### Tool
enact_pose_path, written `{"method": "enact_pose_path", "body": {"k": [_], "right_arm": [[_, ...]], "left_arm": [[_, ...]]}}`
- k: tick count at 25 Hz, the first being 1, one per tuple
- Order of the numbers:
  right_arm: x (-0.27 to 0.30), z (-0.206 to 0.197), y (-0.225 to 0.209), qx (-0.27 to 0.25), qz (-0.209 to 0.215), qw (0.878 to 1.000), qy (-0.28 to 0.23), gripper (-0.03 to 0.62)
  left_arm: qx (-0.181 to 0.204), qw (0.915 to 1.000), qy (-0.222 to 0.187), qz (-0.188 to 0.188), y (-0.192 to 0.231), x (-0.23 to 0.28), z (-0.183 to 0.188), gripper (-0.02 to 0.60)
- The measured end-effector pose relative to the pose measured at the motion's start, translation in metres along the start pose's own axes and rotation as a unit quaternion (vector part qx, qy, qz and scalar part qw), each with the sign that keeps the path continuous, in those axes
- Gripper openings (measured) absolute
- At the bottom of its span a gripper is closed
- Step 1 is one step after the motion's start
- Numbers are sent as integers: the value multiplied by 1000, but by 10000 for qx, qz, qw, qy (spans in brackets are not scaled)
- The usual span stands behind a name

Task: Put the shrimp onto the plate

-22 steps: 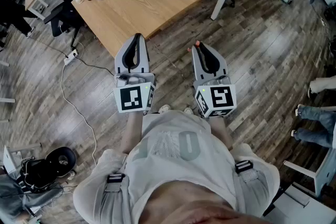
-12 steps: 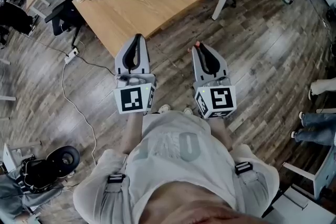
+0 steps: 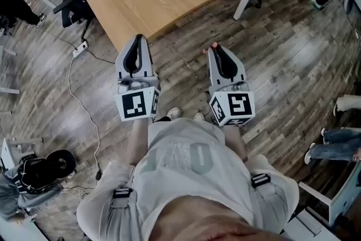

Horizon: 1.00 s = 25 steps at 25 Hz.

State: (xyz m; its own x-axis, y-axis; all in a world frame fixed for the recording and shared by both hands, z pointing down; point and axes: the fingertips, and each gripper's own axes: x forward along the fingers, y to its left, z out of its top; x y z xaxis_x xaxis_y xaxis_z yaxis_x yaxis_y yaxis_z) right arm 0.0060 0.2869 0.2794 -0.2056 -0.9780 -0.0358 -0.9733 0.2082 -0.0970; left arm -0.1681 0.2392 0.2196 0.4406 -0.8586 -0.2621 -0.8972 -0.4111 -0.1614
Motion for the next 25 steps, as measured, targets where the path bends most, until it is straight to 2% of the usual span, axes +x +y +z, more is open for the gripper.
{"method": "enact_pose_path", "body": {"k": [9,15,19,25], "right_arm": [[-25,-18,-43,84,248,9991,336,64],[-14,-15,-52,82,286,9991,290,64],[-1,-14,-61,73,291,9993,235,64],[32,-22,-76,-4,218,9996,181,64]], "left_arm": [[67,9994,212,252,-51,-15,-4,11],[77,9991,236,340,-47,-1,-10,10],[55,9994,208,271,-48,13,-17,11],[-92,9996,109,239,-40,47,-46,9]]}}
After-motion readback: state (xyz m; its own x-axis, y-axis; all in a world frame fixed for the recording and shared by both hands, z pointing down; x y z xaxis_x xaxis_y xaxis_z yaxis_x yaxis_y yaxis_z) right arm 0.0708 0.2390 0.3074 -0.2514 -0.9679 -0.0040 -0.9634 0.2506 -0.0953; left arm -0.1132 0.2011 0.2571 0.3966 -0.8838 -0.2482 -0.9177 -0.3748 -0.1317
